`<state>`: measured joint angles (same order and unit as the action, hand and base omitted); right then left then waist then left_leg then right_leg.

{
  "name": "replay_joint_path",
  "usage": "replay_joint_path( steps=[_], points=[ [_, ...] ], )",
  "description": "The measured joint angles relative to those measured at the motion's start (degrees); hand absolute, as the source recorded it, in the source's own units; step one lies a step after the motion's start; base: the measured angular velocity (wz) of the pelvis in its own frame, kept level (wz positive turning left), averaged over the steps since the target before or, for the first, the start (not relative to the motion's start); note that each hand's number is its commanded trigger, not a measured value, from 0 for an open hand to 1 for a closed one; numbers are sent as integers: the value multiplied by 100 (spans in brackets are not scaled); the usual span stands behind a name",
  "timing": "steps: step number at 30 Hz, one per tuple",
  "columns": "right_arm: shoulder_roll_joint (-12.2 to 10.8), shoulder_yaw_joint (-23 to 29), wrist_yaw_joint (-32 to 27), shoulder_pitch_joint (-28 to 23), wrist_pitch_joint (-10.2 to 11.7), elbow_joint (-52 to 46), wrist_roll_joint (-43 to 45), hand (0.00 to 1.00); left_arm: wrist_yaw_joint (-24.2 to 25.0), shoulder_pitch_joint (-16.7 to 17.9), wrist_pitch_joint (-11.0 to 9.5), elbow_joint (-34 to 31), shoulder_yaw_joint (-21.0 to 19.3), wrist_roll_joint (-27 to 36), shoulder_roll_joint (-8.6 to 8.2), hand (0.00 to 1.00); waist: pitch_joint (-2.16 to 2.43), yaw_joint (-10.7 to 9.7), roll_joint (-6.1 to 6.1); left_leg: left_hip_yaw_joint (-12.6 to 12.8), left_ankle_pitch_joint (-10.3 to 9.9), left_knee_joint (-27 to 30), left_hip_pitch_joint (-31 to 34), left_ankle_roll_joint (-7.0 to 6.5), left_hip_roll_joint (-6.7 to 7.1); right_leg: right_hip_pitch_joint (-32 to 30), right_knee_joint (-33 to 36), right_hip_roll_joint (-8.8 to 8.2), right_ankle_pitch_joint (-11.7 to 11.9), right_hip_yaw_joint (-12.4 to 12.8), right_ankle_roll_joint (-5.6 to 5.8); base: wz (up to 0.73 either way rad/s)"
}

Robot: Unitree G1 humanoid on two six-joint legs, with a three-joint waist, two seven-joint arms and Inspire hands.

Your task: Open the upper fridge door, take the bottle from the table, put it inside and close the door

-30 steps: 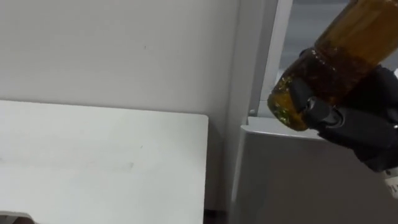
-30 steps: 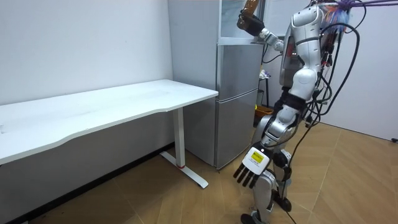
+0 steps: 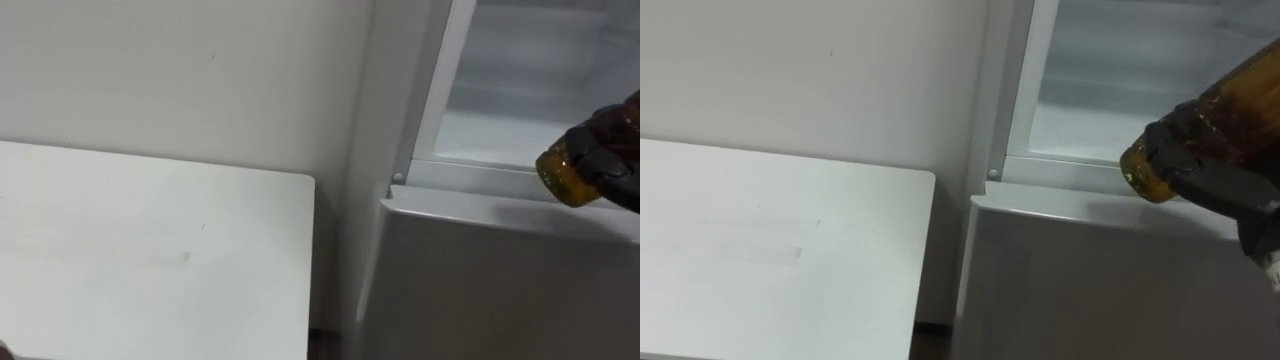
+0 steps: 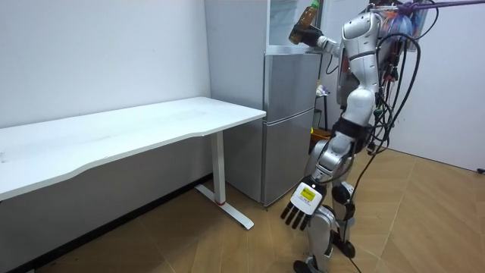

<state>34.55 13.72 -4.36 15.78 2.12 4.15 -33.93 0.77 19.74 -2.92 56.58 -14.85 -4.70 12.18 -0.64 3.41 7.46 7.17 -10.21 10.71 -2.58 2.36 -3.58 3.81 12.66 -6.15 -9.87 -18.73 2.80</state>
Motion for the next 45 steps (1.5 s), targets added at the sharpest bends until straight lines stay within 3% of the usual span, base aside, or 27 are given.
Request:
replay_joint_path(
  steps=[6,9,13,17,22,28,30,33,38,43,45],
  points=[
    [75,-151,26,532,-175,932,-103,100,-19,57,70,-156,-28,10,-1,0,20,96,46,-18,2,13,-15,0,0,9,0,0,0,-36,0,1],
    [84,-142,5,931,-270,1684,-208,100,-21,137,142,-260,-117,4,-3,0,65,141,112,-89,0,24,17,1,1,11,7,-2,0,-107,1,9],
    [463,-225,-95,1244,-377,2261,-144,100,-20,275,289,-335,-149,16,-1,0,94,192,162,-192,0,70,87,2,10,28,14,-11,-1,-213,1,13],
    [504,-340,-223,1357,-388,2471,-153,100,-28,403,410,-336,-148,34,-2,0,88,254,179,-195,-1,80,84,2,9,60,14,-11,-2,-220,4,3],
    [504,-443,-464,1554,-472,2758,-143,100,-28,534,449,-337,-194,62,7,0,35,350,266,-249,-8,113,123,12,11,77,14,-10,-27,-252,-17,4],
    [516,-563,-772,1806,-541,2883,-151,100,-10,642,547,-336,-229,61,19,0,58,398,284,-279,-7,206,259,12,15,-13,2,-6,-30,-262,-25,2],
    [565,-627,-822,1898,-545,2950,-125,100,-17,656,550,-346,-273,55,16,0,113,473,263,-316,-5,223,334,12,15,-79,18,-3,-30,-279,-25,8],
    [598,-821,-876,2273,-540,3342,73,100,-26,657,551,-346,-291,60,12,0,118,474,222,-425,-1,251,379,17,19,-72,20,-4,-30,-399,-25,16],
    [685,-1011,-947,2604,-471,3877,363,100,-17,659,603,-370,-293,58,27,0,84,505,256,-609,8,296,510,36,19,-74,-3,3,-31,-640,-24,20],
    [1074,-1412,-858,2644,-411,4191,686,100,-14,656,695,-390,-294,69,93,0,32,681,301,-793,-1,404,661,58,19,-78,-21,26,-30,-830,-24,17],
    [1115,-1577,-797,2821,-409,4442,951,100,-15,624,779,-394,-294,65,126,0,29,724,312,-818,-7,453,702,66,18,-81,-21,33,-30,-843,-25,7]
  ],
)
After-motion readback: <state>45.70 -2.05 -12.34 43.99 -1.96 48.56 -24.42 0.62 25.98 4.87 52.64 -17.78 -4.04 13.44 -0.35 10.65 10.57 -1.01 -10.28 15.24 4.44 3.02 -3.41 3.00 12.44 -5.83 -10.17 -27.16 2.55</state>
